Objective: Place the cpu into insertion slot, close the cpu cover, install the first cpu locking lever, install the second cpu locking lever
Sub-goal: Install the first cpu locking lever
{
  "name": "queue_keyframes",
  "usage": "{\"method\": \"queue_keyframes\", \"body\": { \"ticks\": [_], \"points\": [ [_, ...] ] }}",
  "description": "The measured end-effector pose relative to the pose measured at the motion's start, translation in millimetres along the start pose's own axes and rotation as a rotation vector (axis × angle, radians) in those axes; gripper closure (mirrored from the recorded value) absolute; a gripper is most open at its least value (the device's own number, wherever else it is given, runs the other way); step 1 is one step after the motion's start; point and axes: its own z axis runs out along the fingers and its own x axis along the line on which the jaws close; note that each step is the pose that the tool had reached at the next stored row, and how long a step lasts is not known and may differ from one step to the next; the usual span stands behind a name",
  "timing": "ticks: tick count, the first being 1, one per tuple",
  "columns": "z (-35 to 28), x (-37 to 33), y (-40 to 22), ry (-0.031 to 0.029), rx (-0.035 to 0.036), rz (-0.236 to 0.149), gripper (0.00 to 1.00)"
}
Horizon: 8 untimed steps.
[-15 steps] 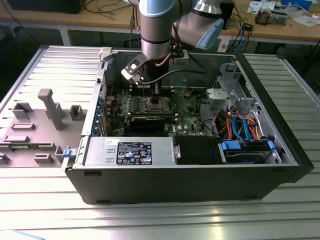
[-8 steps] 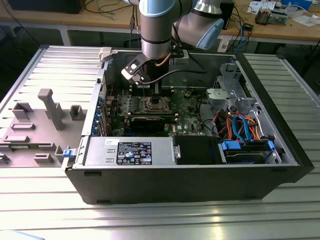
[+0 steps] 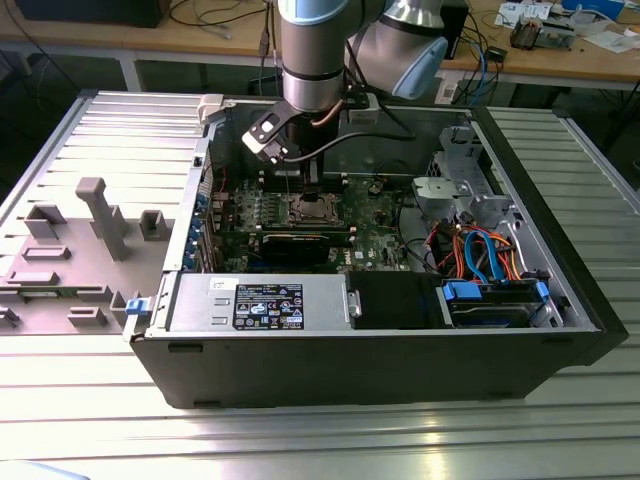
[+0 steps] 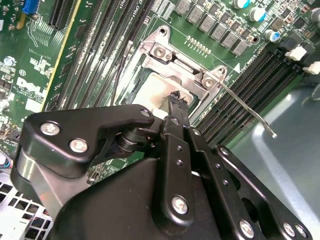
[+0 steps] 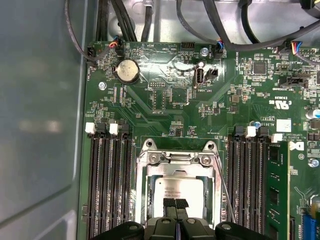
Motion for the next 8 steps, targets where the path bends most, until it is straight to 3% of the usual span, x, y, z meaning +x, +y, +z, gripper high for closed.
{"method": "queue_keyframes", "body": {
  "ticks": [8],
  "points": [
    [-10.6, 0.0, 0.4, -0.0003, 0.0001, 0.000, 0.89]
  ]
}}
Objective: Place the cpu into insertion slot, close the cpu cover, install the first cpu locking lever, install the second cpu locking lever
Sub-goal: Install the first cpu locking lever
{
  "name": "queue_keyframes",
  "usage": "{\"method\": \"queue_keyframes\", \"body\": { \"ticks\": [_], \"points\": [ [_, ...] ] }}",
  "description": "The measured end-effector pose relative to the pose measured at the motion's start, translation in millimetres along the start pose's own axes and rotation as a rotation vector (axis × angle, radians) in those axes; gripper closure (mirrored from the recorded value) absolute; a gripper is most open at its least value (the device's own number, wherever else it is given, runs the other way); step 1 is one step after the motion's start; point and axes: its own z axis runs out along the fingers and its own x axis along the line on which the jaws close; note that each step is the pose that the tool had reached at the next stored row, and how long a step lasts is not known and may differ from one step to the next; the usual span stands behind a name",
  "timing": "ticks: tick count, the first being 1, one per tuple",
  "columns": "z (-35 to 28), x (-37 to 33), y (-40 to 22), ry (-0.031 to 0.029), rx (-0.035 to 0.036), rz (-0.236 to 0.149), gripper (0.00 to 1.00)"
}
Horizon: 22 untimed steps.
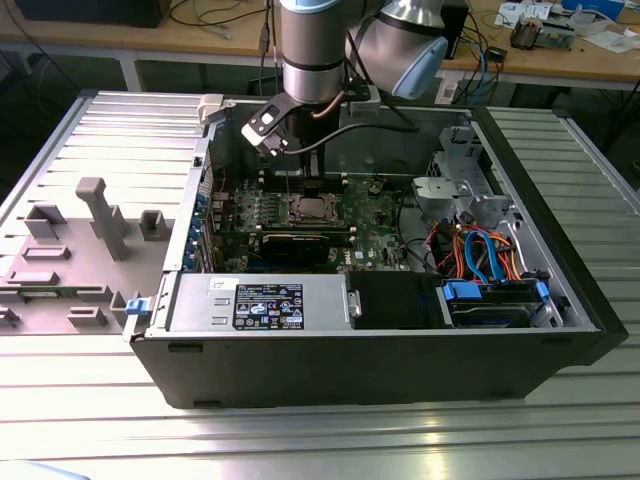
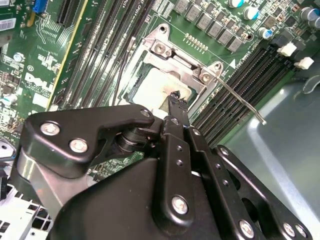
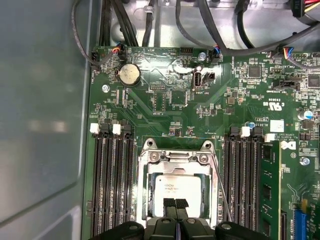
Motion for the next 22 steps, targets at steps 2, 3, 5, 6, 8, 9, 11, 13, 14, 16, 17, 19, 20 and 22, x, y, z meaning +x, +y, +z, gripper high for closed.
{"method": "queue_keyframes", "body": {
  "ticks": [2, 3, 5, 6, 8, 9, 11, 13, 14, 16, 17, 19, 20, 22],
  "points": [
    [-5.0, 0.0, 0.2, -0.0007, 0.0001, 0.000, 0.89],
    [-7.6, 0.0, 0.3, -0.0009, 0.0000, 0.000, 0.89],
    [-10.5, 0.0, 0.4, -0.0013, 0.0000, 0.000, 0.89],
    [-11.5, 0.0, 0.5, -0.0014, 0.0000, 0.000, 0.89],
    [-12.9, 0.0, 0.5, -0.0014, 0.0000, 0.000, 0.89],
    [-13.4, 0.0, 0.5, -0.0014, 0.0000, 0.000, 0.89],
    [-13.5, 0.0, 0.5, -0.0012, -0.0002, 0.000, 0.89],
    [-13.9, 0.0, 0.5, -0.0014, 0.0000, 0.000, 0.89],
    [-14.1, 0.0, 0.5, -0.0014, 0.0000, 0.000, 0.89],
    [-14.2, 0.0, 0.5, -0.0014, 0.0000, 0.000, 0.89],
    [-14.2, 0.0, 0.5, -0.0014, 0.0000, 0.000, 0.89],
    [-14.2, 0.0, 0.6, -0.0014, 0.0000, 0.000, 0.89],
    [-14.3, 0.0, 0.5, -0.0014, 0.0000, 0.000, 0.89],
    [-14.3, 0.0, 0.6, -0.0014, 0.0000, 0.000, 0.89]
  ]
}}
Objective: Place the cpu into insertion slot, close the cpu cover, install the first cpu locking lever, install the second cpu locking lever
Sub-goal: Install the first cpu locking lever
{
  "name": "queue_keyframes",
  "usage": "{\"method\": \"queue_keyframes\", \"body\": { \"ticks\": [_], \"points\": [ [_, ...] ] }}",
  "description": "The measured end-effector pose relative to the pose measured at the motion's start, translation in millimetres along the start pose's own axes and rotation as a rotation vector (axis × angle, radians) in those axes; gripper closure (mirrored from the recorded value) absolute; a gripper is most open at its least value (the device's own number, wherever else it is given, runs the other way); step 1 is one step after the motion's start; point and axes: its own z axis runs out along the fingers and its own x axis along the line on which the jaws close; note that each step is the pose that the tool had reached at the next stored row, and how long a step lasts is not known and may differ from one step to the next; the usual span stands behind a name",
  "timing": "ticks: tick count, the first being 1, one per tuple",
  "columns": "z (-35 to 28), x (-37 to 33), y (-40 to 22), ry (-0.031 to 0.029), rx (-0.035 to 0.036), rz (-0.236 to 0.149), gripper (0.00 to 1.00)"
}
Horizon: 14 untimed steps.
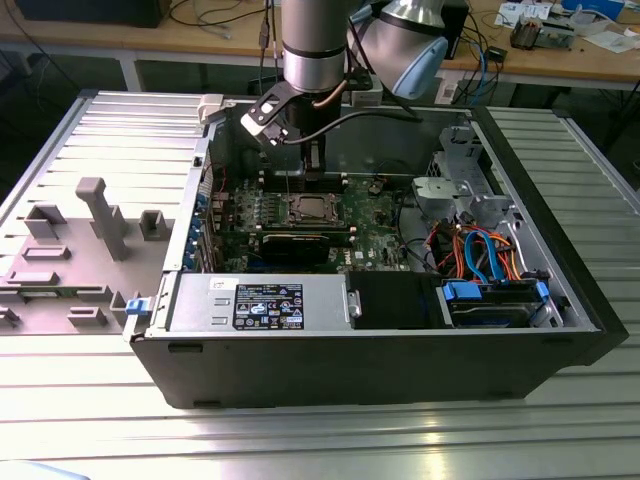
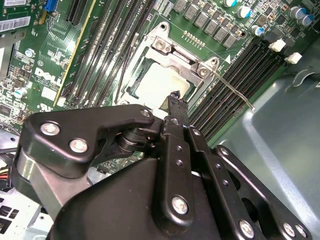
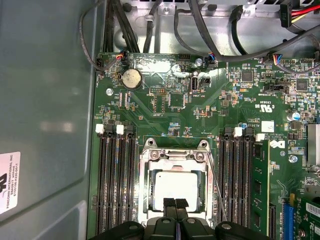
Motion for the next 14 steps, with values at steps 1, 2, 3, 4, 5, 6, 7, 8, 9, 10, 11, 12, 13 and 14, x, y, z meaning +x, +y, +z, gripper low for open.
{"method": "queue_keyframes", "body": {
  "ticks": [1, 2, 3, 4, 5, 6, 7, 8, 9, 10, 11, 12, 13, 14],
  "points": [
    [0.0, 0.0, 0.0, 0.0000, 0.0000, 0.000, 0.89],
    [-0.3, 0.0, 0.0, -0.0002, 0.0001, 0.000, 0.89],
    [-0.6, 0.0, 0.0, -0.0002, 0.0002, -0.002, 0.89],
    [-0.9, 0.0, 0.0, -0.0001, 0.0001, -0.006, 0.89],
    [-1.2, 0.0, 0.0, 0.0001, 0.0001, -0.010, 0.89],
    [-1.5, 0.0, 0.0, 0.0003, 0.0000, -0.016, 0.89],
    [-1.4, 0.0, 0.0, 0.0003, 0.0000, -0.030, 0.89],
    [-1.5, 0.0, 0.1, -0.0008, 0.0001, -0.042, 0.89],
    [-1.5, 0.0, 0.1, -0.0009, 0.0001, -0.057, 0.89],
    [-1.5, 0.0, 0.0, 0.0002, 0.0001, -0.086, 0.89],
    [-1.5, 0.0, 0.0, 0.0007, 0.0001, -0.099, 0.89],
    [-1.5, 0.0, 0.0, 0.0009, 0.0002, -0.104, 0.89],
    [-1.5, 0.0, 0.1, 0.0010, 0.0001, -0.106, 0.89],
    [-1.5, 0.0, 0.1, 0.0011, 0.0000, -0.106, 0.89]
  ]
}}
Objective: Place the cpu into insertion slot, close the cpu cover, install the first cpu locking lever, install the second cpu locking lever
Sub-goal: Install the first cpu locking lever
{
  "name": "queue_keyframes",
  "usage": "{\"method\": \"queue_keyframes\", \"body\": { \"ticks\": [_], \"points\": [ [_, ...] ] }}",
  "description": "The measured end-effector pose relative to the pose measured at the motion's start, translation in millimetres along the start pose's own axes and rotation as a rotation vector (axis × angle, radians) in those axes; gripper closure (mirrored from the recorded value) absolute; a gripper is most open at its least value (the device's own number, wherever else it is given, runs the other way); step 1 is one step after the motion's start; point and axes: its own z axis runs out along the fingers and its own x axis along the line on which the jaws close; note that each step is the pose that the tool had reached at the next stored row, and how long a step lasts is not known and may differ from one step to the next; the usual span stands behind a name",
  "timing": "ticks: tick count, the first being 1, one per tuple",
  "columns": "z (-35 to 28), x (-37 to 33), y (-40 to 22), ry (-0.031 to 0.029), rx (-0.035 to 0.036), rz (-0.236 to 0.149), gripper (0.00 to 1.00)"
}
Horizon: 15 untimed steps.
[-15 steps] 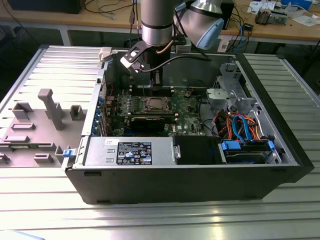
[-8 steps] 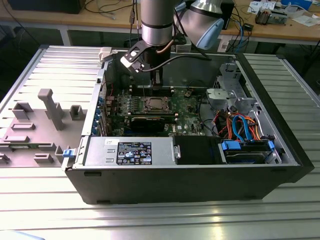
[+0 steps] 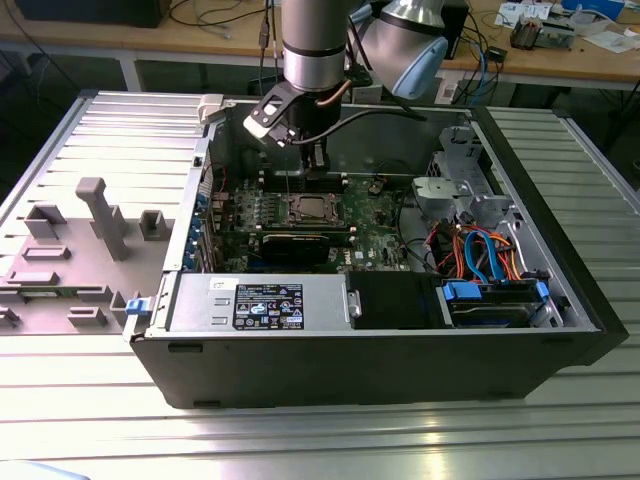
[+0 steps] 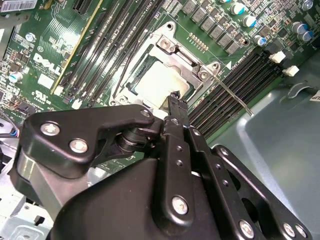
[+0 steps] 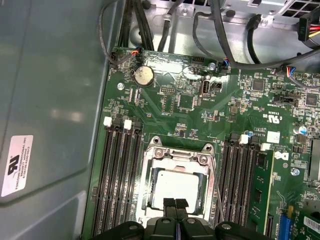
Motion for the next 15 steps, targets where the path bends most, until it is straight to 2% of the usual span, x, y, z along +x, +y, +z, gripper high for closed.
{"method": "queue_keyframes", "body": {
  "ticks": [9, 12, 15],
  "points": [
    [0.0, 0.0, 0.0, 0.0006, 0.0000, -0.002, 0.89],
    [0.0, 0.0, 0.0, 0.0017, -0.0001, -0.030, 0.89],
    [0.0, 0.0, 0.0, 0.0036, -0.0002, -0.078, 0.89]
  ]
}}
